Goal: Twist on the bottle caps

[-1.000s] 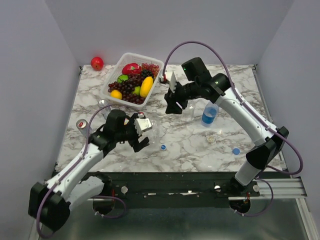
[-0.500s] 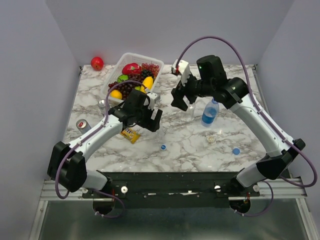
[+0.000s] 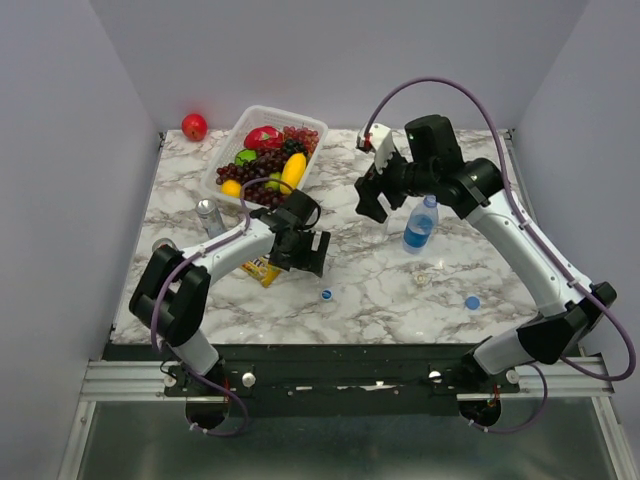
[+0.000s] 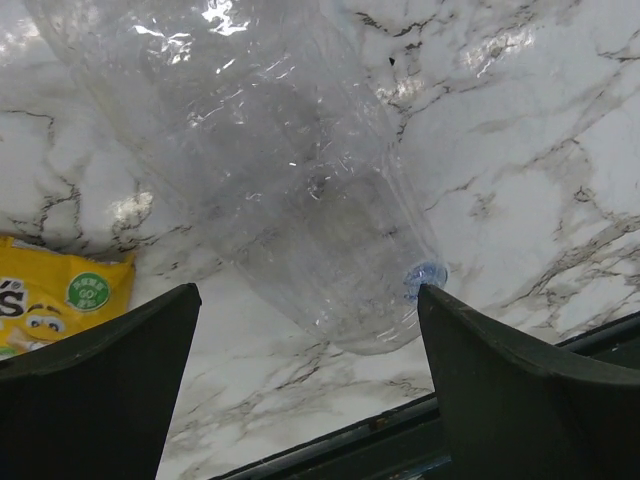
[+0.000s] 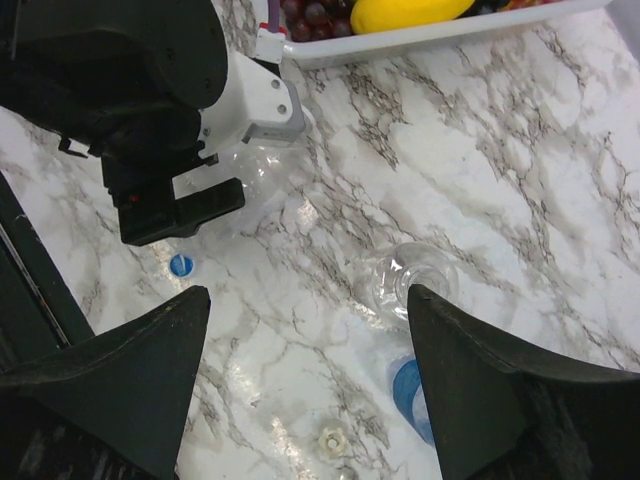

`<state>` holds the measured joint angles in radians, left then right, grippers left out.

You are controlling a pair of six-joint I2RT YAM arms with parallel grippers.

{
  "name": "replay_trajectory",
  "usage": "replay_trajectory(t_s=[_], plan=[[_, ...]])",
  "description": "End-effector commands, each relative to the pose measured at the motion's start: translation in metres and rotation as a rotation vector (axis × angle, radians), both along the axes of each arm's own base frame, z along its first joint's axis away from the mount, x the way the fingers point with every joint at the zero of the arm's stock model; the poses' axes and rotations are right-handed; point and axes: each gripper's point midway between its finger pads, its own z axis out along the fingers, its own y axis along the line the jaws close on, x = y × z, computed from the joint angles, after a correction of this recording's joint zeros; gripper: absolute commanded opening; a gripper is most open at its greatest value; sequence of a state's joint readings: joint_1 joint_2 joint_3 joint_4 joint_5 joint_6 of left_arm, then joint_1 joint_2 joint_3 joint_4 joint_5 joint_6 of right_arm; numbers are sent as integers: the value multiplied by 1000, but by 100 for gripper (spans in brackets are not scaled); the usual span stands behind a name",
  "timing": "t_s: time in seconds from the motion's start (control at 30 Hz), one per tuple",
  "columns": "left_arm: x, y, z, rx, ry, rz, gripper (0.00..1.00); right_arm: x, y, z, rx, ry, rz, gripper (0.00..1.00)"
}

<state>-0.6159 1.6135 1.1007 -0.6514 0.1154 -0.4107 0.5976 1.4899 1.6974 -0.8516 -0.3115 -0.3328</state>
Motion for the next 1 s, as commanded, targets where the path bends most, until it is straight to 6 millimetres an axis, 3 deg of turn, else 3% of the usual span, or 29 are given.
replay_trajectory(t_s=[0.0, 0.2, 0.47, 0.67, 0.83, 0.97], plan=[[9, -16, -1, -35, 35, 50, 99, -12, -5, 8, 36, -15, 30, 87], [19, -32, -11, -56, 72, 27, 99, -25, -14, 1, 35, 4, 52, 88], [38, -26, -37, -15, 90, 39, 99, -25, -19, -4, 33, 20, 46, 87], [64, -40, -29, -75, 29, 3, 98, -23, -22, -9, 16, 22, 40, 88], [53, -48, -23, -149, 32, -50, 87, -26, -25, -19, -6, 39, 49, 87], [42, -41, -33, -170, 40, -40, 81, -28, -25, -28, -17, 63, 53, 87]])
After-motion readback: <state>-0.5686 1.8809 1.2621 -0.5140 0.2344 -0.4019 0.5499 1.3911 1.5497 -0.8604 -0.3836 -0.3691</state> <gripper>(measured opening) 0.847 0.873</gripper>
